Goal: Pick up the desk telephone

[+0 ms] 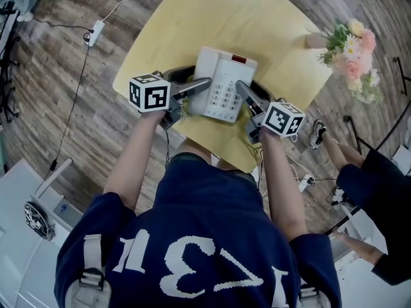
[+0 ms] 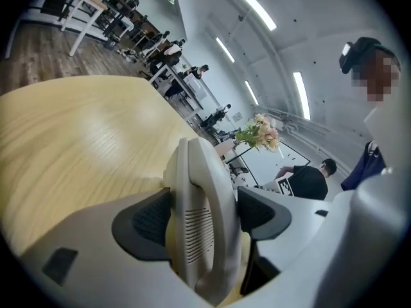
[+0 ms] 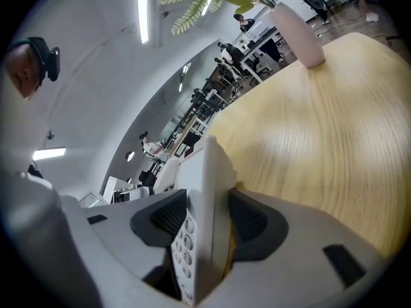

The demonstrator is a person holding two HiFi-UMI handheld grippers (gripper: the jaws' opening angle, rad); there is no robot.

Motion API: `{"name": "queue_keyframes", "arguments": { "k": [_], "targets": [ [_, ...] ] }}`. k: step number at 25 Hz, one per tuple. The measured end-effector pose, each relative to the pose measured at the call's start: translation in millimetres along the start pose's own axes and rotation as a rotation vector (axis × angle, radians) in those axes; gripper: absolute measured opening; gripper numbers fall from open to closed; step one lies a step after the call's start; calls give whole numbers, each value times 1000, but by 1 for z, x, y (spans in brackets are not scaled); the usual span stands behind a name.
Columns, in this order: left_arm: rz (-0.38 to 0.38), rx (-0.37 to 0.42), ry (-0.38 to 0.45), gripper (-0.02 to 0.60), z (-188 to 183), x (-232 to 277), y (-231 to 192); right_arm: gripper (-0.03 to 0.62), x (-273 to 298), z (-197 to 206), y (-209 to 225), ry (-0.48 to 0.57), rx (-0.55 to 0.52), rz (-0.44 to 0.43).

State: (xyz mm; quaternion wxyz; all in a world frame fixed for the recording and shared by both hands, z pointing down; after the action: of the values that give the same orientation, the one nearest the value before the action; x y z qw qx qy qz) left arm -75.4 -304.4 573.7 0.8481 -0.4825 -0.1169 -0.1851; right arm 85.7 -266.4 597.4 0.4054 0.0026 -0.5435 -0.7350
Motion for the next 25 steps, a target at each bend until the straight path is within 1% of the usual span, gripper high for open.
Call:
{"name": "queue_keyframes", "arguments": {
  "k": [3, 5, 9, 14, 17, 19, 22, 25],
  "targets": [
    [-29, 39, 66, 324, -2, -8, 12, 221, -7, -2, -12, 24, -52, -14],
    [-50, 81, 87, 319, -6, -12, 20, 219, -11, -6, -20, 35, -86, -25],
    [-59, 166, 146, 318, -31, -20, 43, 218, -21, -29, -43, 98, -158, -57],
    [-61, 281, 248, 318, -74, -26, 92, 218, -48, -78, -81, 190, -289, -111],
    [-58, 377, 315, 318, -98, -33, 123, 216, -65, -108, -108, 244, -395, -158],
    [-56, 431, 356, 318, -107, -43, 144, 216, -78, -118, -130, 274, -458, -171],
    [-43, 475, 418, 318, -116, -57, 170, 216, -94, -130, -157, 323, -530, -196],
    [-42, 511, 460, 318, -125, -62, 193, 216, -111, -143, -176, 360, -584, -222]
  ]
}}
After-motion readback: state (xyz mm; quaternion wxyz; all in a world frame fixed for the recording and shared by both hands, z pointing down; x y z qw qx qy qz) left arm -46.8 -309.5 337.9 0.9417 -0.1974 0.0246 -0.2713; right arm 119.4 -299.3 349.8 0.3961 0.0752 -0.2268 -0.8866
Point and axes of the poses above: the fingertips, and each gripper's own axes: x forward along the fingers, y to its right, z out of its underside, the point moved 3 cm from there along -x, backward along the fingers, and after that the axes turned 2 degrees about x, right-handed, at the moved point
